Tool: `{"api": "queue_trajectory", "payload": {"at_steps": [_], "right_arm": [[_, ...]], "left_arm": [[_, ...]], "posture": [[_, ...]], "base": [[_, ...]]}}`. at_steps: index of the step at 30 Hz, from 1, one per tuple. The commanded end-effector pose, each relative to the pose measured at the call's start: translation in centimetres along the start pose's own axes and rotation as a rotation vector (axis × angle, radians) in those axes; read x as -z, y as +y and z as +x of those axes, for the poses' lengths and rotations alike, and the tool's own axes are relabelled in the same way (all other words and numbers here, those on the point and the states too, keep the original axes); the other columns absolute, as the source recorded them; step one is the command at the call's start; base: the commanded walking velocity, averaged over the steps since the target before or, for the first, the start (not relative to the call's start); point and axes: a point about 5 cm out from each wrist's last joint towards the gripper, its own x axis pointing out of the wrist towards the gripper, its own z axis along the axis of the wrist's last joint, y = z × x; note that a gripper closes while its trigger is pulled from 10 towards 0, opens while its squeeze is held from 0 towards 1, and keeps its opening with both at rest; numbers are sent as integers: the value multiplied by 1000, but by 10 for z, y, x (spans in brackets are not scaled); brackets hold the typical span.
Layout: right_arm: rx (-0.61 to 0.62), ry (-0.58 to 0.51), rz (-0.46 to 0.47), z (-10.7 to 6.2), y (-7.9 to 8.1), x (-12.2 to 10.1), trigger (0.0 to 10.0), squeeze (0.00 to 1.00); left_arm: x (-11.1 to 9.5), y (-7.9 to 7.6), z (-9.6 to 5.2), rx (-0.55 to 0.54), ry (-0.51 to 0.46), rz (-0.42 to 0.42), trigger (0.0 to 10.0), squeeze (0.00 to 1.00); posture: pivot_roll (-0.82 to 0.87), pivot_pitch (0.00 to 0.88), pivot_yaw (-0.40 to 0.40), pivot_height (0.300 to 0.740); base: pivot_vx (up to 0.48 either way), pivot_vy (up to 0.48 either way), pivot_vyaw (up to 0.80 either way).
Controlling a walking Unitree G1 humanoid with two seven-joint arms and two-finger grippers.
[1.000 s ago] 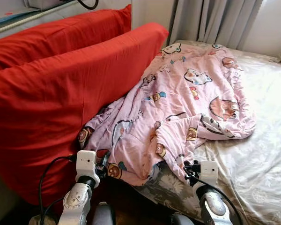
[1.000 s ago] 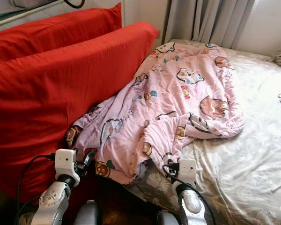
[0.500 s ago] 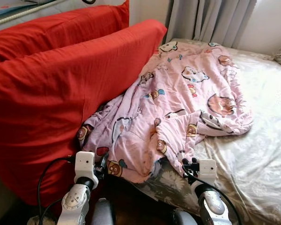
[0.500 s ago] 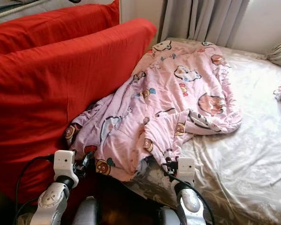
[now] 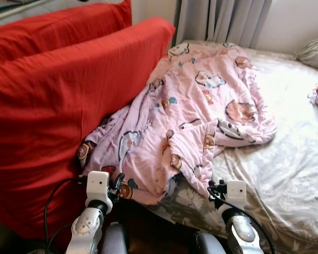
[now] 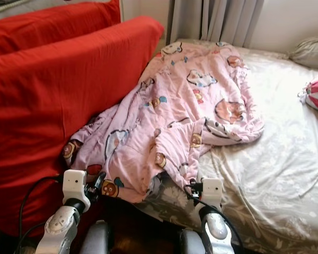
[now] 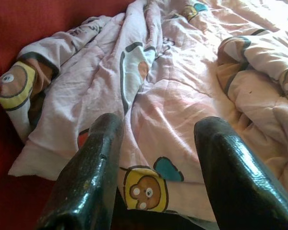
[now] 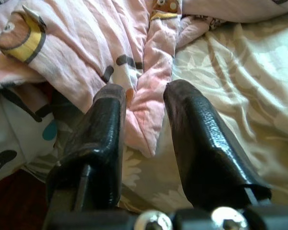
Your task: Clean up the room
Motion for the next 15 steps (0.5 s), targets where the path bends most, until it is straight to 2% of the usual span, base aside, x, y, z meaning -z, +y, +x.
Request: {"api": "queue_trajectory", "payload": {"at_steps": [1, 11, 15], "right_arm": [[2, 6, -4, 0, -1, 1, 10000, 0], [-26, 28, -23, 0, -1, 5, 10000, 0], [-27, 23, -29, -1, -1, 5, 10000, 0]], "left_arm": [[1, -2, 0, 15, 5, 14, 10000, 0], [0, -3, 2, 21, 8, 10, 10000, 0], [1, -2, 2, 20, 17, 26, 10000, 0]], "posture": [[72, 63, -40, 601], [74, 76, -41, 601], [75, 79, -41, 601]], "base": [[0, 0, 0], [0, 0, 0], [0, 0, 767]]}}
